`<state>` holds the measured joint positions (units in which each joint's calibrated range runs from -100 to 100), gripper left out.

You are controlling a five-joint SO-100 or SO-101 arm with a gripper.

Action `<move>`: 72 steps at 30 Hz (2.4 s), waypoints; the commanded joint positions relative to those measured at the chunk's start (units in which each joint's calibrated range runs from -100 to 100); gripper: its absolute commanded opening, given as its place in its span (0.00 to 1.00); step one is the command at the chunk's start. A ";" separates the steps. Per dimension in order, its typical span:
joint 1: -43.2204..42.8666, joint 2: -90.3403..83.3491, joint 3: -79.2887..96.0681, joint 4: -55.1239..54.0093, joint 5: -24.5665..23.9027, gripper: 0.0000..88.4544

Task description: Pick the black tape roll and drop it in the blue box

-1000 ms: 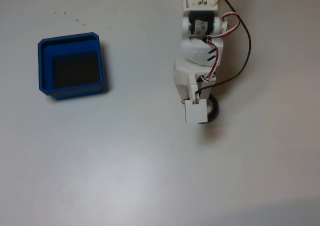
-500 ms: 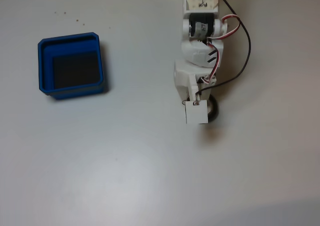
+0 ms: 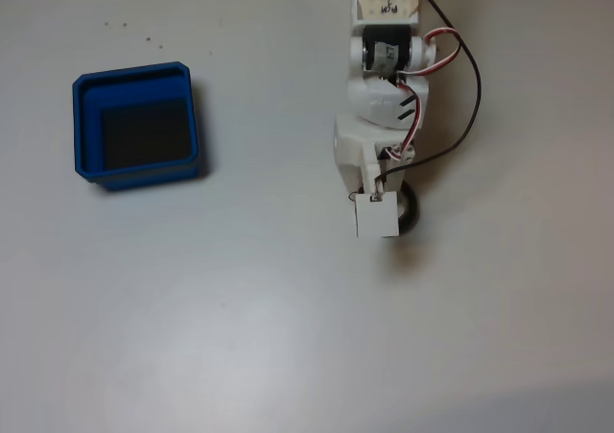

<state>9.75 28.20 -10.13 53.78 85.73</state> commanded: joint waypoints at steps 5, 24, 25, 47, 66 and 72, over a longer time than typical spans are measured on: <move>0.85 -3.20 -2.89 -0.89 -0.27 0.17; 2.03 -5.12 -2.89 -0.39 -0.18 0.17; 2.03 -5.12 -2.89 -0.31 -0.18 0.17; 1.73 -9.05 -2.62 -0.06 -0.18 0.24; 3.98 -8.46 -2.17 -0.06 -0.18 0.24; 3.98 -8.21 -2.08 -0.06 -0.18 0.24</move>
<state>13.31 23.54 -10.13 53.78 85.73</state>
